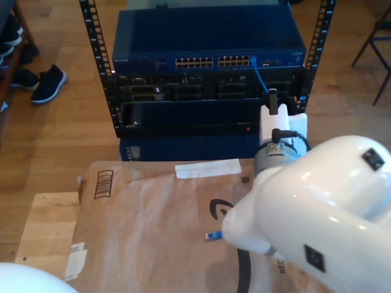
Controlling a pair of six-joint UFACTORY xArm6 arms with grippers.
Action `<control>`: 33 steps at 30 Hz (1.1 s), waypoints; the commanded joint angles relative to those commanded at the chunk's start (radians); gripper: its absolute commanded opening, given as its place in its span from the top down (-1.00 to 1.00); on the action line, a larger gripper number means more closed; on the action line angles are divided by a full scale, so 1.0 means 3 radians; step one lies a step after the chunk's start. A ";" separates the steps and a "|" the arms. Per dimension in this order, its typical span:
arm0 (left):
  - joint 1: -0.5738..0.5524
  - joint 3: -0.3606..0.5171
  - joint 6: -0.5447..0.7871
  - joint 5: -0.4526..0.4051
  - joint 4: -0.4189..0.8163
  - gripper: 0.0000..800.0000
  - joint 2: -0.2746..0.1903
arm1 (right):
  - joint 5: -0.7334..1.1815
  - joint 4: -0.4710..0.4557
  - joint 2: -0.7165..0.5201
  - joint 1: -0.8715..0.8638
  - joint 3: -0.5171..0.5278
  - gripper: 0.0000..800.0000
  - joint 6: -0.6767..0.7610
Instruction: Grab the cable and plug it in
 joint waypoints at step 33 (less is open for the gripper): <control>0.0000 0.0005 0.0000 0.0000 0.0000 -1.00 0.0000 | 0.5877 -0.2711 -0.3253 -0.3263 0.1008 -0.98 -0.1192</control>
